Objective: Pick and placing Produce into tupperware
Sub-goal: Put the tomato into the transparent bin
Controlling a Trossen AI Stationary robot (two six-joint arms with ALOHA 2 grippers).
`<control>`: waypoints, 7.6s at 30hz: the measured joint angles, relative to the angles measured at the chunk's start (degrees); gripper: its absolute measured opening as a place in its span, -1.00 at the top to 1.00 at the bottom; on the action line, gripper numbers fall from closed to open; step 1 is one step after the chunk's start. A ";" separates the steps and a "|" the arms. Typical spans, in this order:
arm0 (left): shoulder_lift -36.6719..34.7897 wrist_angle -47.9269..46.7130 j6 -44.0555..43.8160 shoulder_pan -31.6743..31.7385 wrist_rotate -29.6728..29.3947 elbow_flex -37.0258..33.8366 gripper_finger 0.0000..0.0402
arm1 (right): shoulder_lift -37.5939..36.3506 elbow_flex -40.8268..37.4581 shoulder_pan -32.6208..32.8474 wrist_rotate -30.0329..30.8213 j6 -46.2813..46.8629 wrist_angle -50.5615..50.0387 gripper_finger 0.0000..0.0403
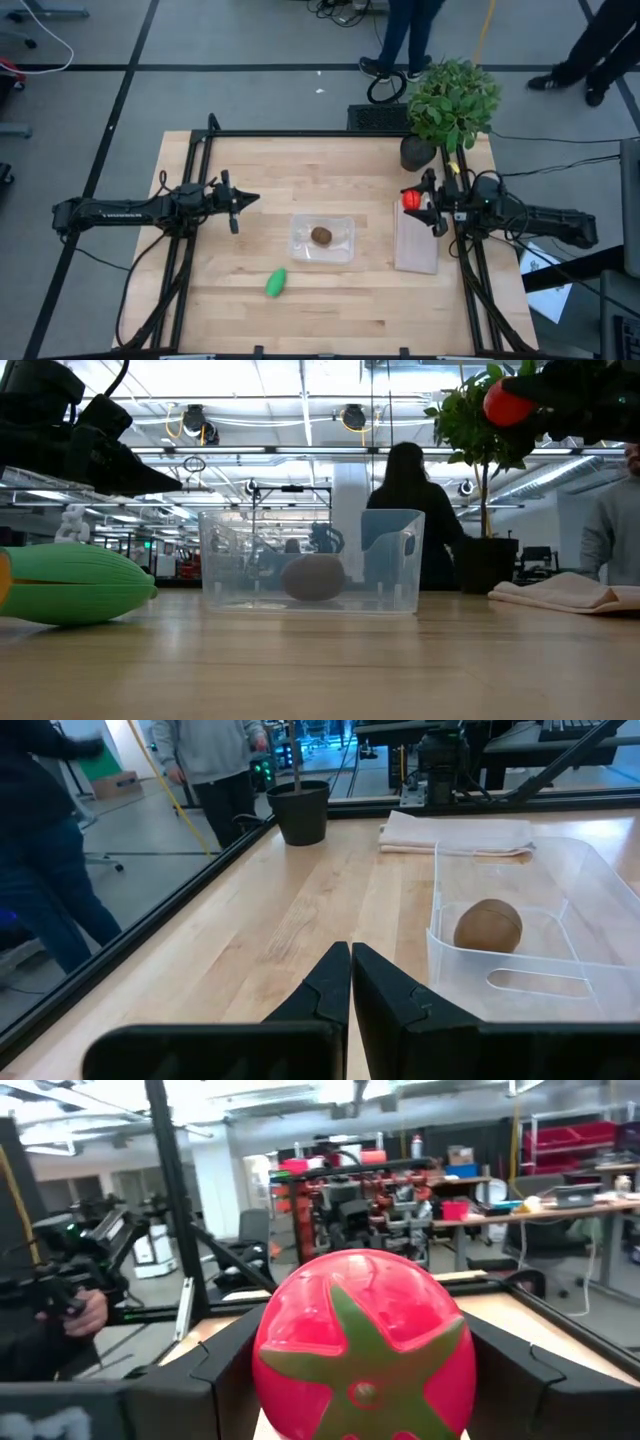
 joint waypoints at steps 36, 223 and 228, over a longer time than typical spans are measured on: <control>-0.01 0.00 -0.24 0.00 -0.04 0.00 0.90 | 7.63 -6.47 1.88 4.30 -1.17 13.30 -0.21; 0.00 -2.14 0.42 0.00 0.00 0.00 0.90 | 96.05 72.32 10.88 -1.47 -41.12 -55.10 -0.21; -0.02 -2.14 0.44 0.00 0.00 0.00 0.90 | 96.58 72.32 10.80 -1.44 -39.26 -54.28 -0.21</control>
